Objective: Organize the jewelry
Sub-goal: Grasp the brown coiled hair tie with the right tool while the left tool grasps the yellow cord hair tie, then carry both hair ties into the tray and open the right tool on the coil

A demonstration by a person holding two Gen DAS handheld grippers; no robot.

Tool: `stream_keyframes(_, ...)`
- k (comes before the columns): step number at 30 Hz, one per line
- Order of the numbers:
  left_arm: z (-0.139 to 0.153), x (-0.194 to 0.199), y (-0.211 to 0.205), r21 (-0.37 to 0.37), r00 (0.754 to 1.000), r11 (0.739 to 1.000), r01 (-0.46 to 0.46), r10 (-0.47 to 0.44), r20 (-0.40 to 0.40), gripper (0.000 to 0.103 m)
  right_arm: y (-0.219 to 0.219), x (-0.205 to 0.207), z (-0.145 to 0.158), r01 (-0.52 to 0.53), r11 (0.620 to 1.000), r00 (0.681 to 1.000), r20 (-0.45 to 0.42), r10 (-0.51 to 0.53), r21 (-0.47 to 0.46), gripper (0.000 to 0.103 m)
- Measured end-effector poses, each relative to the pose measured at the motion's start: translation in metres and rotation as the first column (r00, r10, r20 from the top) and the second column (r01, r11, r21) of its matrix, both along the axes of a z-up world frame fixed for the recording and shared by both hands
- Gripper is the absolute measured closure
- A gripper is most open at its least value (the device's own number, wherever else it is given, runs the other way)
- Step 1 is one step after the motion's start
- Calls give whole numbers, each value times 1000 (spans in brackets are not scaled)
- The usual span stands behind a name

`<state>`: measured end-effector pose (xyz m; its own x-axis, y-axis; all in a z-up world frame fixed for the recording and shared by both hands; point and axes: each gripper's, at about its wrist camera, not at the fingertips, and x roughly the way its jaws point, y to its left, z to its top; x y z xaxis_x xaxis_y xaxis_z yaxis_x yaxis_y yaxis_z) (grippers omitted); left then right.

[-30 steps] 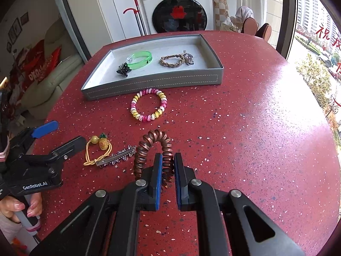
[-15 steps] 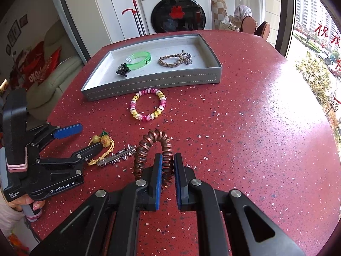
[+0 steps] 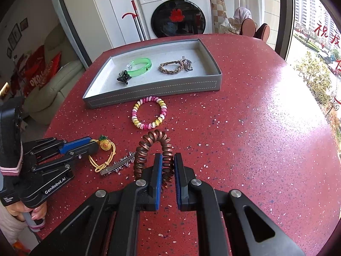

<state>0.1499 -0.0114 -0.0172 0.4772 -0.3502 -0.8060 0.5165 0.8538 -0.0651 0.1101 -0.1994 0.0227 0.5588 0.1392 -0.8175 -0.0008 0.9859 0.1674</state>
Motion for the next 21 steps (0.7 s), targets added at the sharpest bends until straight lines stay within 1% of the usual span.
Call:
stream_keyframes(11, 37, 11, 5, -94, 998, 995, -30, 35, 52, 72, -3, 24, 21, -5, 1000, 999, 34, 5, 3, 91)
stream_keyframes(16, 55, 26, 7, -143, 996, 988, -53, 63, 68, 72, -4, 44, 35, -10, 1000, 998, 60, 10, -5, 91)
stream_keyframes(21, 69, 51, 7, -171, 991, 982, -85, 100, 84, 72, -8, 74, 45, -6, 1000, 998, 68, 5, 17, 91)
